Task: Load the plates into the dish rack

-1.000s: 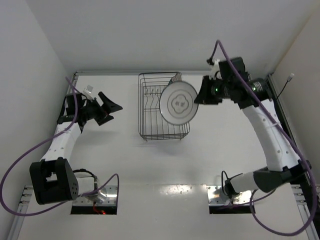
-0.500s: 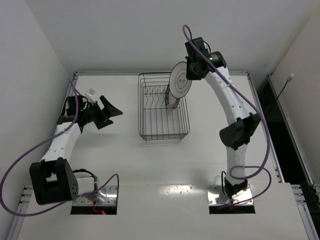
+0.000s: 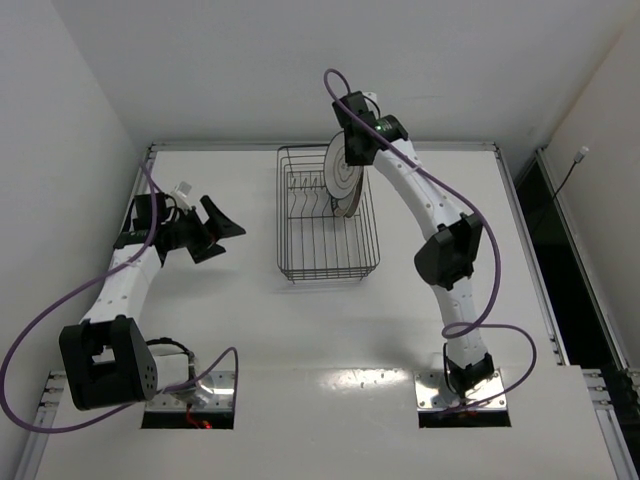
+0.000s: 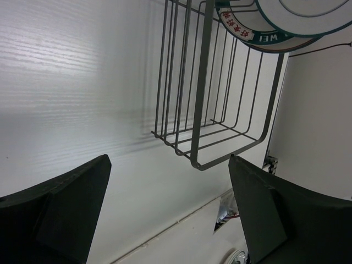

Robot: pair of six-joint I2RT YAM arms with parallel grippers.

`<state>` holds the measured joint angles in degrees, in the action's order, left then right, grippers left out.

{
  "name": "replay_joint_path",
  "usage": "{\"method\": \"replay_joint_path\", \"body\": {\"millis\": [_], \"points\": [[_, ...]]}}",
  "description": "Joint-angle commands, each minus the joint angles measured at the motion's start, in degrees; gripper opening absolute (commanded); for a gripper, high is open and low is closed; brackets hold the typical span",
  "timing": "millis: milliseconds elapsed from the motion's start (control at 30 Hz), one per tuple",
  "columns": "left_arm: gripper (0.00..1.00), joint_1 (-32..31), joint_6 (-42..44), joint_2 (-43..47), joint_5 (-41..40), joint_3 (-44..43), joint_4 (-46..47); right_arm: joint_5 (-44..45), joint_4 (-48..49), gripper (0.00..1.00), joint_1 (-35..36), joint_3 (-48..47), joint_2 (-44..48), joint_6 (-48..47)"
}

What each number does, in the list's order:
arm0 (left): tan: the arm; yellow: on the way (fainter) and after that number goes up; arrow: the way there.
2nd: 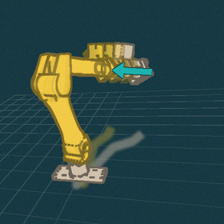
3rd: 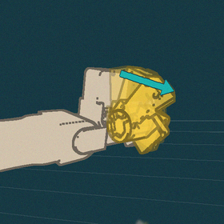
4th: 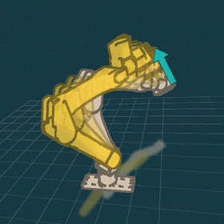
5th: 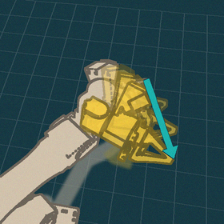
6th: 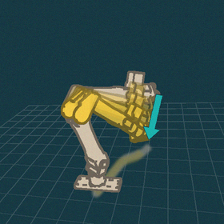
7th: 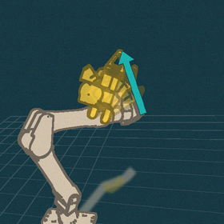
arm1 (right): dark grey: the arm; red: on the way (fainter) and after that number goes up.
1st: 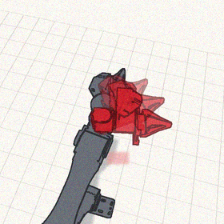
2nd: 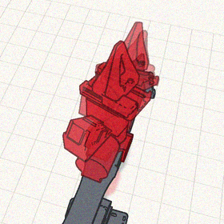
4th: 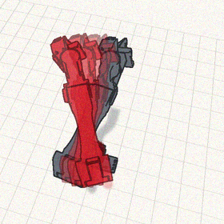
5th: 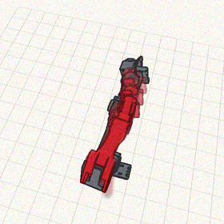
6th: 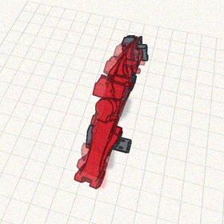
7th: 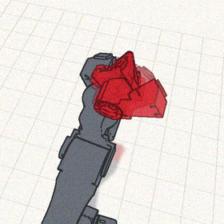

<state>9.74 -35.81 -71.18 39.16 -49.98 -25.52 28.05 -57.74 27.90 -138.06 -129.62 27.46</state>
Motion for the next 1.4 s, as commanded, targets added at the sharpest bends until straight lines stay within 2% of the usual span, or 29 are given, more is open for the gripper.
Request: {"method": "replay_joint_path", "body": {"millis": [0, 433, 567, 800, 967, 1133, 1367], "points": [[0.87, 0.72, 1.10, 1.48, 0.04, -1.88, -1.11, 6.57, 1.66, 0.00, 0.22, -2.57, -1.07, 0.57], [0.87, -0.85, 2.15, 1.48, 0.57, -0.82, -1.64, 21.60, 8.06, 0.00, 6.82, 1.38, 2.44, 0.57], [0.87, -2.00, 2.15, 1.48, 1.10, -0.82, -1.64, 24.58, 6.77, 0.00, 7.96, -1.15, -0.71, 0.05], [0.87, -3.76, 2.15, 0.95, 1.62, -0.82, -1.11, 28.19, 4.91, 0.00, 9.01, 0.15, -2.48, 1.19], [0.87, -4.29, 1.62, 0.43, 2.23, 0.23, 0.46, 30.83, 6.93, 0.00, 9.54, 1.39, 1.91, 0.14], [0.87, -4.29, 1.62, -0.10, 2.24, 0.23, 1.00, 30.83, 10.71, 0.00, 9.54, 2.00, 4.99, -0.66], [0.87, -4.29, 1.10, -0.63, 2.77, 0.23, 1.52, 30.83, 9.57, 0.00, 9.54, 2.09, 4.11, -1.18]]}}
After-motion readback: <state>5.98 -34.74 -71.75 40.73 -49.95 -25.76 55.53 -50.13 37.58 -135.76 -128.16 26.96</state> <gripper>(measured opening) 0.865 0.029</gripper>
